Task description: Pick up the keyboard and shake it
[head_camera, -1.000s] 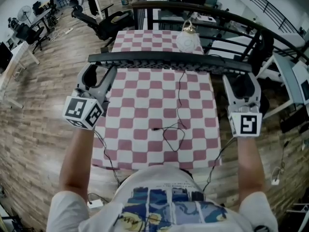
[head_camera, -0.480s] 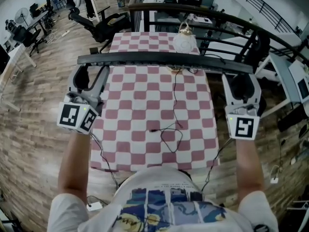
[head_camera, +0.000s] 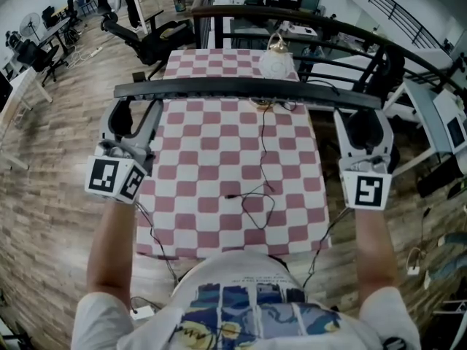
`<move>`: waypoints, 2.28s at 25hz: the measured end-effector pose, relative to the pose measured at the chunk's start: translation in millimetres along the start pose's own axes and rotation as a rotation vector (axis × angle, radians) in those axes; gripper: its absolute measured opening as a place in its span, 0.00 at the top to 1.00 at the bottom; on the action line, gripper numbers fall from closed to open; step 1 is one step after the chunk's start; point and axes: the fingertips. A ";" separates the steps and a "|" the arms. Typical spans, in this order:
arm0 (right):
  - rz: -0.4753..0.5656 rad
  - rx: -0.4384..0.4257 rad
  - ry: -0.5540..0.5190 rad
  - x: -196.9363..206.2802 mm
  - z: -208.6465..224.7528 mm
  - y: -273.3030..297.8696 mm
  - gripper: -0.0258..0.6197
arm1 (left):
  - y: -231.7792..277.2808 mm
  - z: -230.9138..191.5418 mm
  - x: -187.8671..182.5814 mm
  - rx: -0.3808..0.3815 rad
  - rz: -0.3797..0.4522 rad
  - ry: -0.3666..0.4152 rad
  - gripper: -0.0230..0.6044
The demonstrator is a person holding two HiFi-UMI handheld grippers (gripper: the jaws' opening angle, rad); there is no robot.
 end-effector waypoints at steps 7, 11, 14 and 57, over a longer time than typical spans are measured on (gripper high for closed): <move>-0.014 0.003 0.016 1.3 -1.1 -0.7 0.57 | -0.8 -0.1 0.2 0.004 0.001 -0.003 0.56; -0.014 0.006 0.009 1.0 -0.3 -1.9 0.57 | -0.8 0.7 -0.6 0.008 0.004 -0.001 0.56; -0.015 0.011 0.014 2.0 -0.7 -3.8 0.57 | -1.0 1.8 -0.8 0.012 0.005 0.003 0.56; -0.034 0.023 0.017 5.7 1.7 -5.3 0.56 | 1.0 4.9 3.3 0.015 -0.012 -0.010 0.56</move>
Point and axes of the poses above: the fingertips, and each gripper's own axes: y forward along the fingers, z to its right, x out of its underside, and after that the axes turned 1 degree about -x, right-handed
